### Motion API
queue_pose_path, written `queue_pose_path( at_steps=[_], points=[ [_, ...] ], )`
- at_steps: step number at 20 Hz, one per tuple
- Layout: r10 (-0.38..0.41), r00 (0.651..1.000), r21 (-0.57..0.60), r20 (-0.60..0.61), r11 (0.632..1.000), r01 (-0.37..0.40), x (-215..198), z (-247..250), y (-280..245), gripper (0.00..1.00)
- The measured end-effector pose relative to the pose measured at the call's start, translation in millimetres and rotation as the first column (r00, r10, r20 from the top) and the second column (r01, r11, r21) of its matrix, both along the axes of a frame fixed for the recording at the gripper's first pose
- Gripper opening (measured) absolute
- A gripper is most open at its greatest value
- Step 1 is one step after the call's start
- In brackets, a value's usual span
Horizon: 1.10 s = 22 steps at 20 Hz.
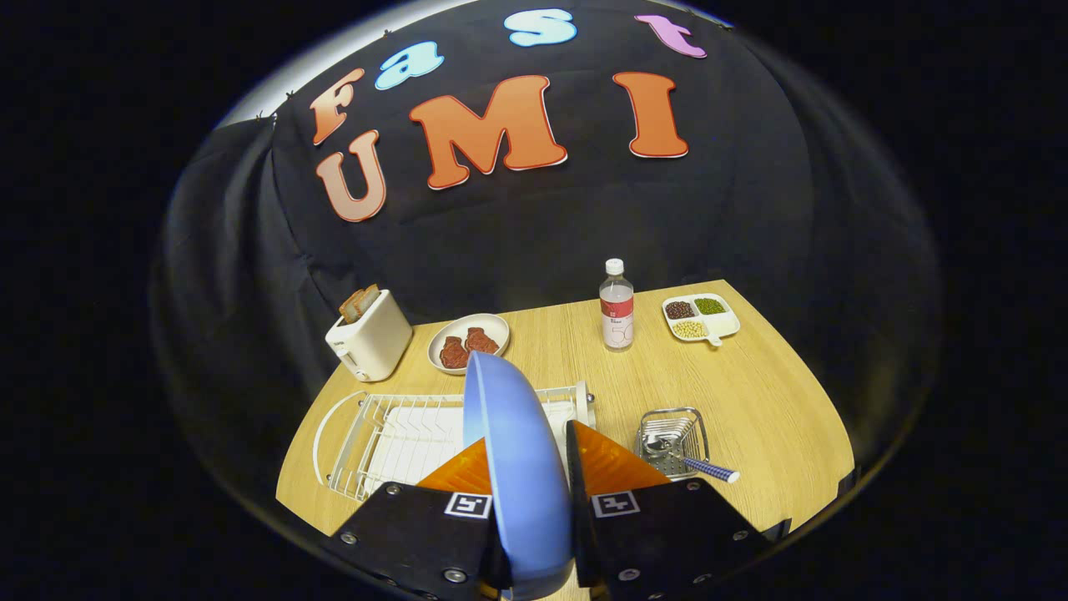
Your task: Take the plate from the dish rack, then take the spoon from the basket and place it into the plate.
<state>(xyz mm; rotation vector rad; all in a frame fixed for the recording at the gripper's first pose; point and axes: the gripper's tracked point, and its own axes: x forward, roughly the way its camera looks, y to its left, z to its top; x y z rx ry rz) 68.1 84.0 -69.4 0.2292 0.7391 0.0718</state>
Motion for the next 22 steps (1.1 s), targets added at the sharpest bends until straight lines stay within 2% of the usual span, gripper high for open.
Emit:
queue_pose_path(
  at_steps=[8,13,22],
  points=[
    [0.047,0.999,0.082,-0.021,0.996,-0.045,-65,-16,-14,0.29],
    [0.051,0.996,0.175,-0.071,0.984,-0.038,-96,-46,-12,0.29],
    [0.082,0.989,0.219,-0.120,0.974,-0.054,-132,-96,-5,0.29]
  ],
)
